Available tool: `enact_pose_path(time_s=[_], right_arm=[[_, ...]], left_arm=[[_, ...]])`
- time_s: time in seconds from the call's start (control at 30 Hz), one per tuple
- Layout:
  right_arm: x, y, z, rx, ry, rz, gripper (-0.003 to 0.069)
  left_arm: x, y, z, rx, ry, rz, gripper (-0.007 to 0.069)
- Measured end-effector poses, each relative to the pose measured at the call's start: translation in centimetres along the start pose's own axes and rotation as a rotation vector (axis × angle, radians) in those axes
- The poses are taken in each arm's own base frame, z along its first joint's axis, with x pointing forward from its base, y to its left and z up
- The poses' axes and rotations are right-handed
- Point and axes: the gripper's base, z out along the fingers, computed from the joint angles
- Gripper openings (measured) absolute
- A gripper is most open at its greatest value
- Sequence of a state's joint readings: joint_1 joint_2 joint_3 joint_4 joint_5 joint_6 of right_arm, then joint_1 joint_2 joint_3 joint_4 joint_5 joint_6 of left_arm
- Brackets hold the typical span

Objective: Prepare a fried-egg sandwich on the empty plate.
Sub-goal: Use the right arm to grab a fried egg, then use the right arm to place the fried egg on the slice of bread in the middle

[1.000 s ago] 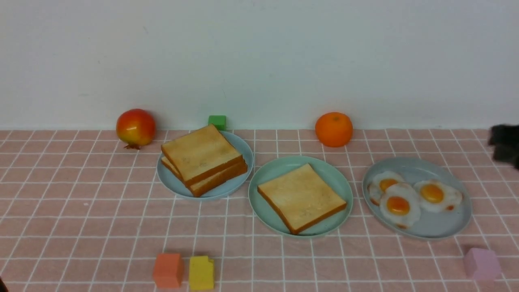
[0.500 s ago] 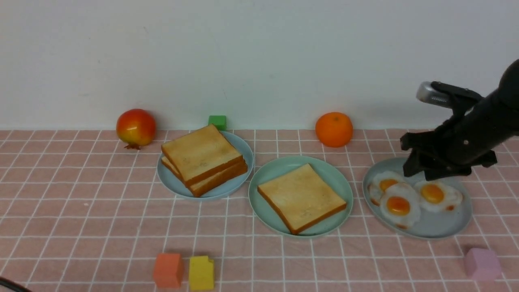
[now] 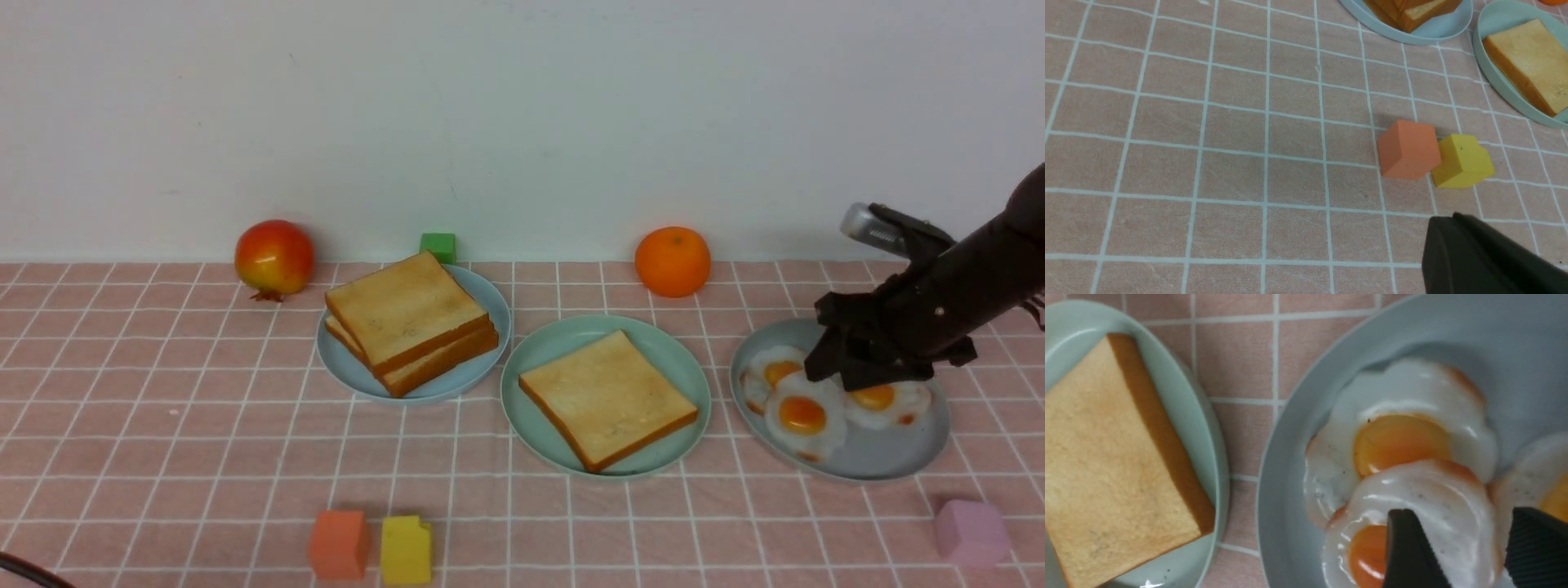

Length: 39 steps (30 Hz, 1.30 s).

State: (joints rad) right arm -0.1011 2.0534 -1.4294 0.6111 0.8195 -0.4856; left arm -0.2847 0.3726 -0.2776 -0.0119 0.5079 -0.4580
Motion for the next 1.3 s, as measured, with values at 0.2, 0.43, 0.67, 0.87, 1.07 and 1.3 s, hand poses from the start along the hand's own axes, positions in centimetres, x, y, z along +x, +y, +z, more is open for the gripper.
enact_pose_path(time_s=[0.2,0.43,0.67,0.87,1.07,1.3], right_arm=[[0.1,-0.4,0.8,-0.004,0.019,0.005,0.0342],[0.2,-0.5,1.2,-0.009,0.034,0.003,0.0107],[0.3,-0.3,0.8,-0.018,0.042,-0.01,0.0011],[0.0,0.6,-1.4,-0.014,0.015,-0.059,0.0011],[-0.2,1.3,-2.8,-0.014,-0.007,-0.081,0.0011],[-0.5,3.9,-3.0,-0.132,-0.046,-0.062,0.0011]], left_arm=[[0.0,0.0,0.0,0.0,-0.001,0.0,0.0013],[0.0,0.0,0.0,0.0,-0.001,0.001,0.0013],[0.0,0.0,0.0,0.0,-0.001,0.001,0.0013],[0.0,0.0,0.0,0.0,-0.001,0.001,0.0013],[0.0,0.0,0.0,0.0,-0.001,0.001,0.0013],[0.0,0.0,0.0,0.0,-0.001,0.001,0.0013]])
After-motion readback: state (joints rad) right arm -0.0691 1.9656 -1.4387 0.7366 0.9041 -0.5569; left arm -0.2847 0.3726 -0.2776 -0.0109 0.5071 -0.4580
